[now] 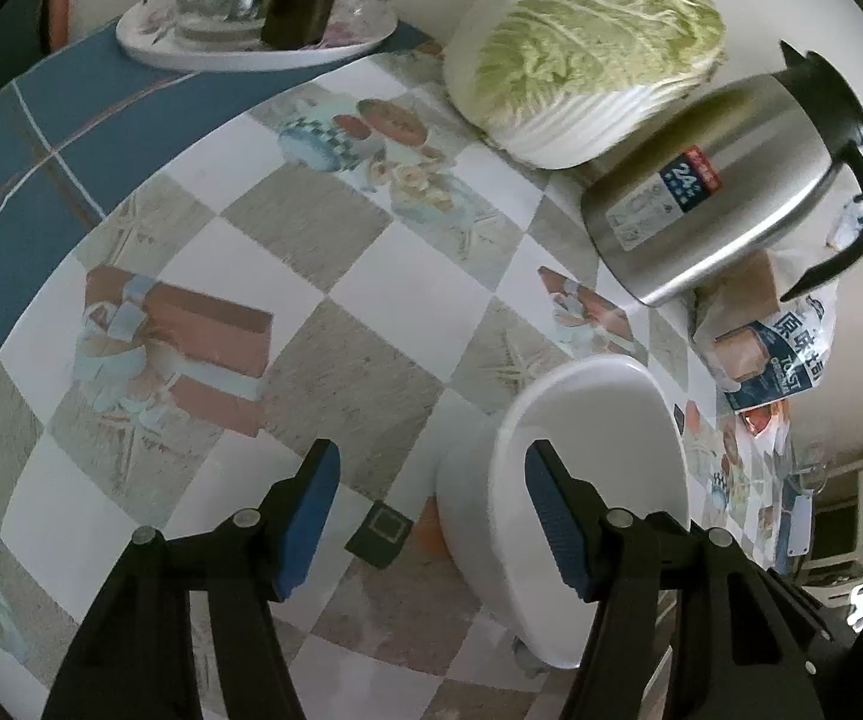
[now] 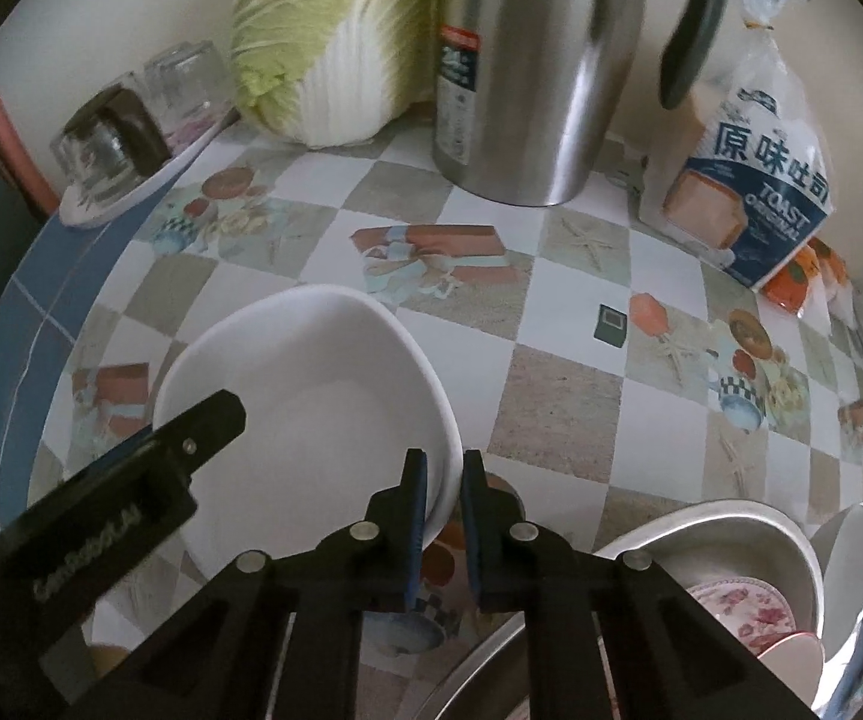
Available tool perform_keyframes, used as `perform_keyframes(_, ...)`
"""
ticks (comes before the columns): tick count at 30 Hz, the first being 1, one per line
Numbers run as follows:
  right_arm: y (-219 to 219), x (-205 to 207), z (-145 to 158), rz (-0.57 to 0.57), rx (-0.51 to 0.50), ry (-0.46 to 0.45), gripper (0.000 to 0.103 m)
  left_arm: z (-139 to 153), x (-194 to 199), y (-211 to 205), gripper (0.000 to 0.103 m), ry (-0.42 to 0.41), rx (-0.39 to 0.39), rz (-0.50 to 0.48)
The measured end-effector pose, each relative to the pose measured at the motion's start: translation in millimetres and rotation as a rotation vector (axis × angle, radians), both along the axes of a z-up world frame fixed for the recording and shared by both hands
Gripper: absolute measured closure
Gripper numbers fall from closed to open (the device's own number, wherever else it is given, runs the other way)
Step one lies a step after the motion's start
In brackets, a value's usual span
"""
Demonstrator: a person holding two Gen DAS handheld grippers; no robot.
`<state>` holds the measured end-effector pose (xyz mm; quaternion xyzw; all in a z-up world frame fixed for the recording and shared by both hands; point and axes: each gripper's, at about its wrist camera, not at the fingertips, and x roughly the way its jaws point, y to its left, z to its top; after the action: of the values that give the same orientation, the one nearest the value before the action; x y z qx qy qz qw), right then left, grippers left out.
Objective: Organize plates and bowls
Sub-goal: 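Close both tools on the rim of the white square bowl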
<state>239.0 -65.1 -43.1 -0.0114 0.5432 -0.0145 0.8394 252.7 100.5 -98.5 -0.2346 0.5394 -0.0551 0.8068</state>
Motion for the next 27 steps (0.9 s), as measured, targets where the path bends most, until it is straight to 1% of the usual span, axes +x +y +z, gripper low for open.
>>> perform_keyframes(3, 4.4, -1.7, -0.3, 0.018, -0.006, 0.002, 0.091, -2.5, -1.1, 4.8, 0.038, 0.021, 0.006, 0.026)
perform_keyframes(6, 8.8, -3.1, 0.2, 0.036, 0.000, 0.007, 0.091, -6.8, -2.2, 9.3, 0.040, 0.042, -0.014, 0.051)
perform_keyframes(7, 10.1, -3.5, 0.3, 0.039, 0.001, 0.008, 0.091, -8.2, -2.4, 9.7, 0.046, 0.048, -0.013, 0.055)
perform_keyframes(8, 11.3, -3.5, 0.1, 0.043, 0.000, 0.009, 0.091, -9.1, -2.6, 10.1, 0.050, 0.053, -0.010, 0.058)
perform_keyframes(13, 12.0, -0.4, -2.2, 0.034, 0.004, 0.023, 0.091, -9.9, -3.2, 10.4, 0.056, 0.059, -0.028, 0.059)
perform_keyframes(20, 11.3, 8.9, -11.6, -0.004, 0.017, 0.063, 0.090, -10.5, -2.8, 9.0, 0.057, 0.058, -0.027, 0.058)
perform_keyframes(27, 11.6, 13.7, -14.5, -0.015, 0.030, 0.071, 0.090, -11.0, -3.2, 7.0, 0.057, 0.053, -0.012, 0.053)
